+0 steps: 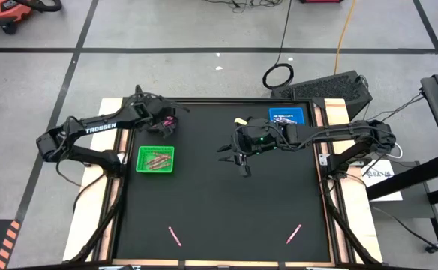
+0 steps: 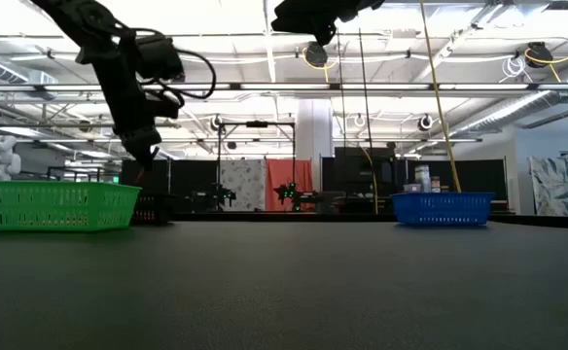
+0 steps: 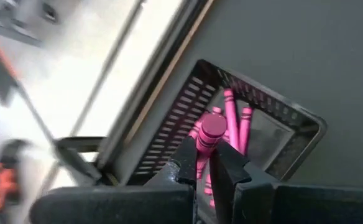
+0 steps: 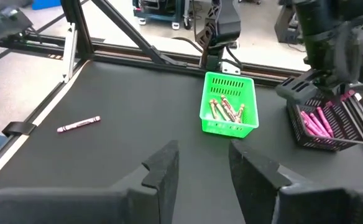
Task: Sort crayons
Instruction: Put the red crayon into the black bin, then put the pink crayon into the green bin
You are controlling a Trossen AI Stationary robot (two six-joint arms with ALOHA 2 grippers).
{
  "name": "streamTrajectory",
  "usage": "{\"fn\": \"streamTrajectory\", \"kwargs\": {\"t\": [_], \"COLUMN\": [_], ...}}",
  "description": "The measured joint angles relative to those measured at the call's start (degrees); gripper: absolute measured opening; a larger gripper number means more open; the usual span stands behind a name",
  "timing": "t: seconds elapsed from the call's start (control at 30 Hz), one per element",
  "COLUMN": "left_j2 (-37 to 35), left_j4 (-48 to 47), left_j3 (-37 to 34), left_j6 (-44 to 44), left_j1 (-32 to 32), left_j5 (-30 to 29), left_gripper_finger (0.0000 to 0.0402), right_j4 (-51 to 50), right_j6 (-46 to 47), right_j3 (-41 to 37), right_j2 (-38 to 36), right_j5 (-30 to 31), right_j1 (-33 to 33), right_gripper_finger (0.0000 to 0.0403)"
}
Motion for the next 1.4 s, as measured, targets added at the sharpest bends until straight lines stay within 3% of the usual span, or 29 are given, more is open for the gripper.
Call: {"fn": "streamTrajectory", "kwargs": {"t": [0.13, 0.47, 0.83, 1.0, 1.17, 1.4], "left_j2": [2.3, 10.1, 9.8, 7.2, 2.6, -3.0], "left_j4": [0.0, 0.0, -0.9, -4.5, -9.5, -15.2], "left_j3": [0.0, 0.0, 0.3, 3.2, 5.0, 5.0], "left_j6": [1.7, 3.9, 3.9, 2.4, 0.1, -7.5], "left_j1": [4.6, 7.7, 7.3, 5.0, -0.1, -9.4], "left_j5": [6.1, 6.5, 6.5, 6.4, 9.9, 18.9], "left_gripper_finger": [0.0013, 0.0027, 0.0085, 0.0087, 0.0086, 0.0086], "right_j4": [-0.8, -2.3, -2.6, -3.0, -5.0, -21.0], "right_j6": [0.6, 0.6, 0.6, 0.6, 0.8, 8.1], "right_j3": [0.0, 0.0, 0.0, 0.0, 0.0, 0.0], "right_j2": [0.0, 0.0, 0.0, 0.0, 0.0, 0.0], "right_j5": [0.0, 0.0, 0.0, 0.0, 0.0, 0.0], "right_j1": [0.0, 0.0, 0.0, 0.0, 0.0, 0.8], "right_gripper_finger": [0.0128, 0.0128, 0.0128, 0.0128, 0.0128, 0.0128]}}
